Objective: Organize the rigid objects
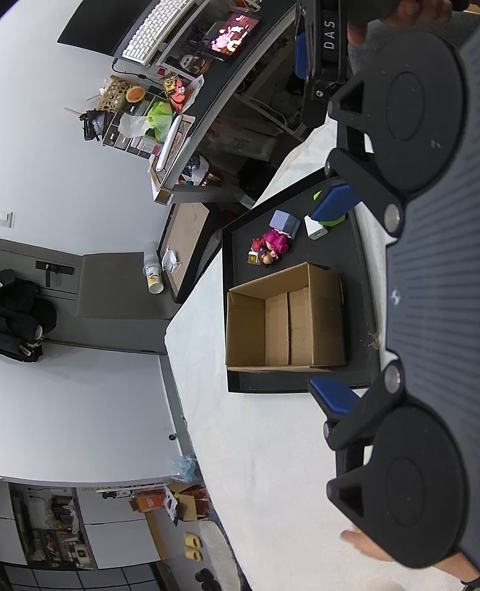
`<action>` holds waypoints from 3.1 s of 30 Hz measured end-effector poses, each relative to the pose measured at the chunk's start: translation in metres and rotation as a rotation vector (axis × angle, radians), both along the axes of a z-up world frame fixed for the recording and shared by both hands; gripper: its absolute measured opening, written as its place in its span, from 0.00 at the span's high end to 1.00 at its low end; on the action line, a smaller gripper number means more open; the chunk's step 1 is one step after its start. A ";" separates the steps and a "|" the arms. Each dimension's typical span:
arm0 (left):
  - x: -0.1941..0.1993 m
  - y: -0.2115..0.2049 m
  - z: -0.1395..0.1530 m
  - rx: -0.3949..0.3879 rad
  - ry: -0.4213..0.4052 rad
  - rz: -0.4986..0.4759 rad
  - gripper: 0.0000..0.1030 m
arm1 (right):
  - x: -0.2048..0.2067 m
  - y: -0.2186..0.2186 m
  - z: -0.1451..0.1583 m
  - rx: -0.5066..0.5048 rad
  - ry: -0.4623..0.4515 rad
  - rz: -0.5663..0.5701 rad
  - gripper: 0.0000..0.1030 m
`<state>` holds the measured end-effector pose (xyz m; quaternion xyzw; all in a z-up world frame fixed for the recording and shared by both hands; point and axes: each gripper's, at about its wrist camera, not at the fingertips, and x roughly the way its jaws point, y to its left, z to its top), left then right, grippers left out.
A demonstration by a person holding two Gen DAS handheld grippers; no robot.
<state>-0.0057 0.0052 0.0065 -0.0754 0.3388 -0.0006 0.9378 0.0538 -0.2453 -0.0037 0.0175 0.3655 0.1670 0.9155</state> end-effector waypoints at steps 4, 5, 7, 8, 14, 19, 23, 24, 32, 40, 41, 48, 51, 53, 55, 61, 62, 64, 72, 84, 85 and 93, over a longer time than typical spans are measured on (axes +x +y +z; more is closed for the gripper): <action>0.000 0.001 0.000 0.005 -0.013 -0.004 0.12 | 0.000 0.000 0.001 -0.002 -0.005 0.000 0.00; 0.000 0.001 0.001 -0.001 -0.015 -0.004 0.12 | 0.000 0.000 0.002 -0.003 -0.006 0.000 0.00; 0.001 0.001 0.001 -0.002 -0.017 -0.003 0.12 | 0.000 0.000 0.002 -0.006 -0.008 -0.003 0.00; 0.001 0.000 0.001 0.001 -0.018 -0.002 0.12 | 0.000 -0.001 0.003 -0.007 -0.008 -0.004 0.00; 0.002 -0.002 0.002 0.007 -0.019 -0.014 0.12 | 0.000 -0.003 0.003 -0.001 -0.011 -0.011 0.00; 0.002 -0.001 0.001 0.003 -0.019 -0.019 0.12 | 0.002 -0.003 0.004 0.001 -0.012 -0.014 0.00; 0.003 -0.001 0.000 0.002 -0.017 -0.018 0.12 | 0.003 -0.003 0.004 0.001 -0.012 -0.013 0.00; 0.003 0.000 0.000 0.001 -0.017 -0.016 0.12 | 0.003 -0.002 0.004 -0.002 -0.012 -0.012 0.00; 0.004 0.001 0.001 -0.003 -0.014 -0.006 0.12 | 0.004 -0.001 0.000 -0.005 -0.002 -0.011 0.00; 0.002 -0.001 0.002 -0.003 -0.020 -0.007 0.12 | 0.002 -0.003 0.002 -0.012 -0.011 -0.001 0.00; 0.002 -0.001 0.002 -0.002 -0.020 -0.009 0.12 | 0.002 -0.005 0.003 -0.008 -0.013 -0.002 0.00; 0.005 -0.005 0.004 0.007 -0.018 -0.014 0.12 | 0.004 -0.010 0.002 0.008 -0.009 -0.010 0.00; 0.007 -0.005 0.002 0.005 -0.014 -0.013 0.12 | 0.006 -0.010 0.000 0.006 -0.006 -0.005 0.00; 0.009 -0.004 0.000 0.004 -0.008 -0.013 0.12 | 0.008 -0.009 -0.002 0.006 0.000 -0.001 0.00; 0.013 -0.005 -0.002 0.009 -0.003 -0.012 0.12 | 0.009 -0.008 -0.005 0.004 0.003 0.004 0.00; 0.026 0.001 -0.013 0.010 0.019 -0.003 0.12 | 0.020 -0.008 -0.016 0.003 0.021 -0.008 0.00; 0.029 0.002 -0.016 0.009 0.024 -0.001 0.12 | 0.023 -0.009 -0.018 0.005 0.025 -0.011 0.00; 0.034 0.004 -0.021 0.008 0.036 0.004 0.12 | 0.028 -0.010 -0.023 0.012 0.033 -0.017 0.00; 0.061 0.014 -0.039 0.004 0.083 0.031 0.12 | 0.053 -0.011 -0.043 0.016 0.081 -0.040 0.00; 0.102 0.031 -0.070 -0.024 0.137 0.077 0.13 | 0.100 -0.017 -0.085 0.034 0.180 -0.072 0.00; 0.106 0.033 -0.073 -0.030 0.141 0.081 0.14 | 0.103 -0.017 -0.088 0.030 0.187 -0.073 0.00; 0.135 0.049 -0.099 -0.064 0.176 0.135 0.19 | 0.137 -0.014 -0.113 0.016 0.251 -0.079 0.01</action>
